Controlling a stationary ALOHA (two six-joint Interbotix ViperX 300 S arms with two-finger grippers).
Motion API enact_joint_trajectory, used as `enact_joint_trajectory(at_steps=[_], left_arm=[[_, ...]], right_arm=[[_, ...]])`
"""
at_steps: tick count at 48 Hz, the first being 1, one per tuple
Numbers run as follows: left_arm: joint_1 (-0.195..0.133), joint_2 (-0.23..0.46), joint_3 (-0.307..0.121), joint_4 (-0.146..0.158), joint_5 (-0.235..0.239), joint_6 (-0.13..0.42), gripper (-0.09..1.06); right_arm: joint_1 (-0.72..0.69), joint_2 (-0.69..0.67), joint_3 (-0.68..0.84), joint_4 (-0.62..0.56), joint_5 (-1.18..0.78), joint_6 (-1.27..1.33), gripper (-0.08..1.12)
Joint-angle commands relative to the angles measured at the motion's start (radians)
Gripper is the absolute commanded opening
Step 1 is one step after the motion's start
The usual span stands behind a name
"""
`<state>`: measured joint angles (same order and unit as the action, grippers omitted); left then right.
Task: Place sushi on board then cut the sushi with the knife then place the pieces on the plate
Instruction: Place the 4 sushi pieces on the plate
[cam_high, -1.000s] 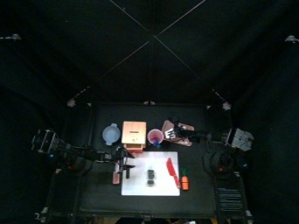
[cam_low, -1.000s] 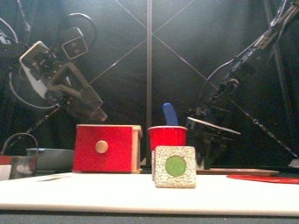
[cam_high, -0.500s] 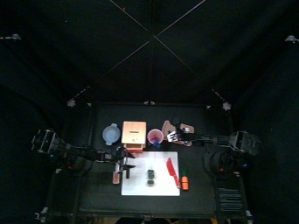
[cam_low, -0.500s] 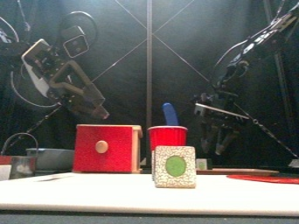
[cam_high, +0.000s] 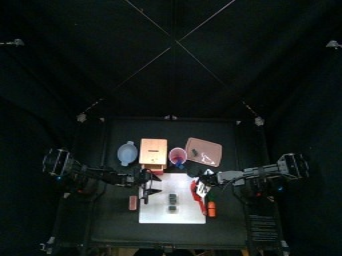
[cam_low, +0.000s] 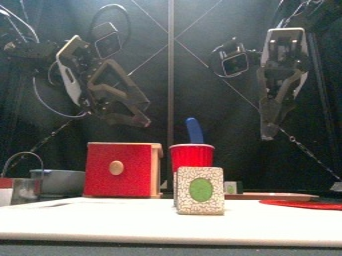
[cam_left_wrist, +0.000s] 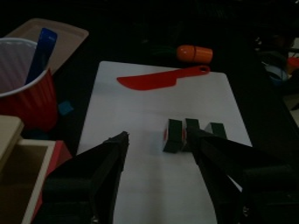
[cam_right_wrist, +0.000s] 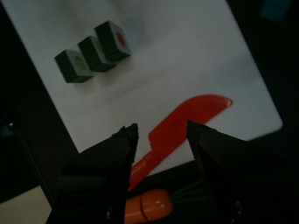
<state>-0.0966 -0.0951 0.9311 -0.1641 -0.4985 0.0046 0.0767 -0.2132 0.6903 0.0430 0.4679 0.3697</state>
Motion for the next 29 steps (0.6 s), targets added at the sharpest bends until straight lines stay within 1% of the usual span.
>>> enact_joint_trajectory(at_steps=[1,5,10,18,26,29], left_arm=[[-0.005,-0.021,-0.017,-0.002,-0.011,0.0,0.9],[-0.006,-0.037,-0.002,-0.002,-0.011,0.0,0.9],[-0.006,-0.061,0.029,-0.005,-0.009,-0.002,0.9],[-0.011,-0.086,0.067,-0.028,-0.011,-0.002,0.9],[-0.017,-0.109,0.098,-0.028,-0.011,-0.002,0.9],[-0.017,-0.12,0.106,-0.034,-0.011,-0.002,0.9]], right_arm=[[0.025,0.077,-0.074,-0.026,-0.087,-0.052,0.83],[0.034,0.184,-0.144,-0.037,-0.084,-0.081,0.83],[0.04,0.272,-0.23,-0.043,-0.058,-0.084,0.83],[0.034,0.339,-0.288,-0.052,-0.051,-0.083,0.83],[0.031,0.371,-0.29,-0.054,-0.051,-0.083,0.83],[0.031,0.38,-0.29,-0.054,-0.054,-0.083,0.83]])
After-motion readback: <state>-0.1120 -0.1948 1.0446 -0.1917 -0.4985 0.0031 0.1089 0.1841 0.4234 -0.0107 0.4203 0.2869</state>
